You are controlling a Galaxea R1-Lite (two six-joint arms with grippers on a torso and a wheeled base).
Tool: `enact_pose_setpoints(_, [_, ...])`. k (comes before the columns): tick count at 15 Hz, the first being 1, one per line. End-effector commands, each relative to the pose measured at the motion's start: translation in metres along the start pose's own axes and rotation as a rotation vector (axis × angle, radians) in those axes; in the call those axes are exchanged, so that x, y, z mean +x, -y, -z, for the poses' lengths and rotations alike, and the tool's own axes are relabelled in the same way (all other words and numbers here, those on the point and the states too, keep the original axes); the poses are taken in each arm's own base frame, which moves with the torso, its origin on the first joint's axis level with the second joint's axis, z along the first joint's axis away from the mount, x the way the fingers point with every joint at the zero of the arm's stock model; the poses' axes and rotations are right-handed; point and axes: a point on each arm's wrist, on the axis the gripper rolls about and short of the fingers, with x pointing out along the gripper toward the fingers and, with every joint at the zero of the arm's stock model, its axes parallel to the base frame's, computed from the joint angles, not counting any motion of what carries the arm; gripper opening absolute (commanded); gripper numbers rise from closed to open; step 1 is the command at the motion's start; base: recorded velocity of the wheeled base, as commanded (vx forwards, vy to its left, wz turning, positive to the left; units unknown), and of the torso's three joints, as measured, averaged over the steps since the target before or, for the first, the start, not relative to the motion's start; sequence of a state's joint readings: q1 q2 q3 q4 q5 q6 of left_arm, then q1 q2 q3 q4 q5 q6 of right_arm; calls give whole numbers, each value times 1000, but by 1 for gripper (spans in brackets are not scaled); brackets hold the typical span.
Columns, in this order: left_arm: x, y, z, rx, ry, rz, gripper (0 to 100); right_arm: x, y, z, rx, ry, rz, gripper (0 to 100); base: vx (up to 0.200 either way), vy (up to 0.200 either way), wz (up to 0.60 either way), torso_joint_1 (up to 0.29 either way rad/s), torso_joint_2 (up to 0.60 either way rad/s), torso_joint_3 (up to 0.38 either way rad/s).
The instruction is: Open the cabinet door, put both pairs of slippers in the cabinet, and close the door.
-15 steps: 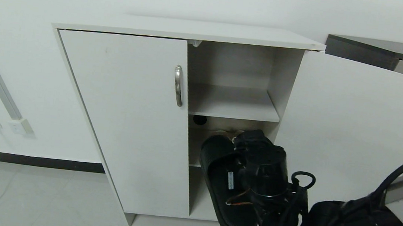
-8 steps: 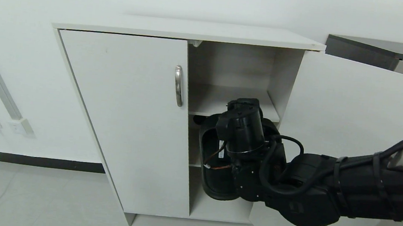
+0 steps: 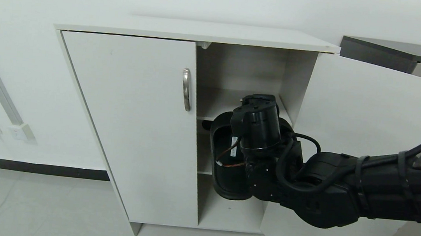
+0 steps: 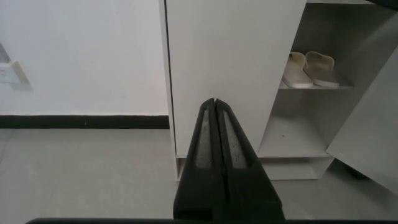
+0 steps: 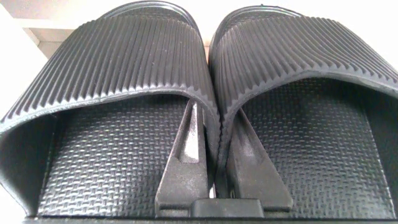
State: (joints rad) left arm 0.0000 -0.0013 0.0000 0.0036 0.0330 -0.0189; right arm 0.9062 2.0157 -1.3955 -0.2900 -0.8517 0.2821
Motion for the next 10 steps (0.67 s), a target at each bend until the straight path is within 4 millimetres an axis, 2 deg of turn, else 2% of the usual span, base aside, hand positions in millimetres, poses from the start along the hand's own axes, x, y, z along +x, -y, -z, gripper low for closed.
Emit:
enact_pose_setpoints(1, [0, 0, 0, 1, -1, -1, 0, -1, 0, -1, 1, 1, -1, 0, 0, 0, 0, 0, 0, 0])
enact_pose_setpoints(2, [0, 0, -1, 1, 1, -1, 0, -1, 0, -1, 3, 2, -1, 0, 0, 0, 0, 0, 0, 0])
enact_pose_setpoints(10, [0, 0, 0, 1, -1, 1, 0, -1, 1, -2, 2, 5, -1, 0, 200, 0, 0, 1, 2, 4])
